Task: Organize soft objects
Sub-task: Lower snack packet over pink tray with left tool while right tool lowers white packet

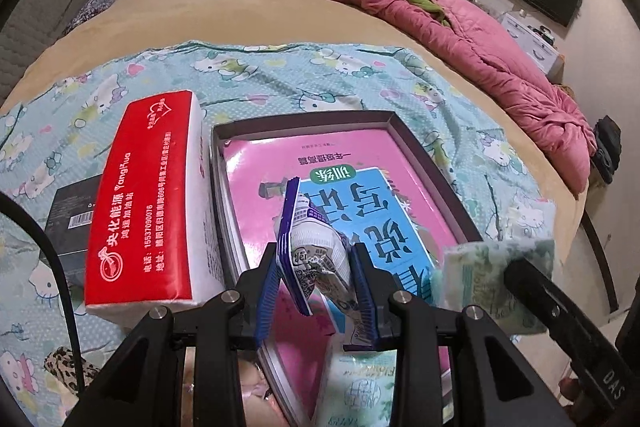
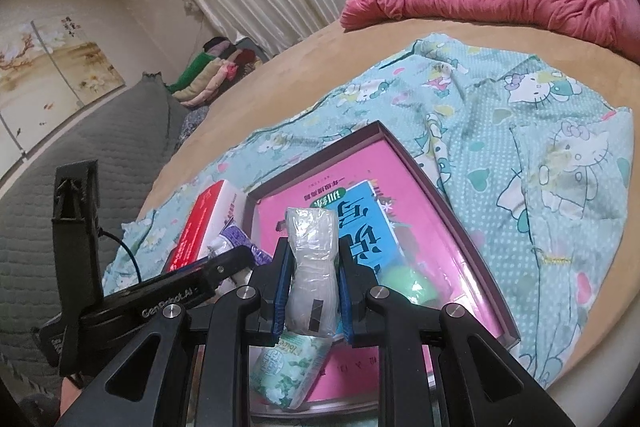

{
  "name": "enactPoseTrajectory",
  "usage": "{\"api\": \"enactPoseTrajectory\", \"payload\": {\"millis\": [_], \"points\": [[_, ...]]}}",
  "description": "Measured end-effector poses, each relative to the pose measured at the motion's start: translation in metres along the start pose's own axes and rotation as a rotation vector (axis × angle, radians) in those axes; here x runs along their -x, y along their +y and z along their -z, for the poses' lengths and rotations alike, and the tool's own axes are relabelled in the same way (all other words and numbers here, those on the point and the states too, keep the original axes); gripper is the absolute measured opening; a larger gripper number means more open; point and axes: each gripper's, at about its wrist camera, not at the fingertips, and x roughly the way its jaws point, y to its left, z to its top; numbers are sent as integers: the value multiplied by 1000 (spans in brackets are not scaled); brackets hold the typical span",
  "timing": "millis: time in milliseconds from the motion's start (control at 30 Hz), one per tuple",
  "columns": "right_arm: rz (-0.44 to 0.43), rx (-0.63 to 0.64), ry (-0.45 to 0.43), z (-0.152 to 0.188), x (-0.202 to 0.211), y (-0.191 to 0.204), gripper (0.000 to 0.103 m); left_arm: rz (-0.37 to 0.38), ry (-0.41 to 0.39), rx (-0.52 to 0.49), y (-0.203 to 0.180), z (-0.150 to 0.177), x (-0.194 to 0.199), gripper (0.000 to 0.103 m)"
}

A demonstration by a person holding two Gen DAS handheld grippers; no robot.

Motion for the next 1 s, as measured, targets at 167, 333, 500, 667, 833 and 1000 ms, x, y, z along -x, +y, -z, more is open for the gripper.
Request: {"api": "enactPoseTrajectory", "payload": {"millis": [167,333,500,667,833,1000], "points": [[-4,-25,27,2,-4,-6,21,-10,7,-3,-2,-1,-10,36],[-12,-40,51,3,-8,-10,22,-16,10,-13,-3,2,-14,36],[-18,-61,99,6,-16,-14,22,-21,10,-26,-4,3,-16,36],[-5,-67,148,10,-26,-16,22,-24,5,-50,-7,5,-16,36],[48,-30,155,12,-27,-15,24,-21,14,-68,-11,6,-19,36],[86,-28,148,12,-26,-19,25,-25,20,-74,-11,7,-22,36]]}}
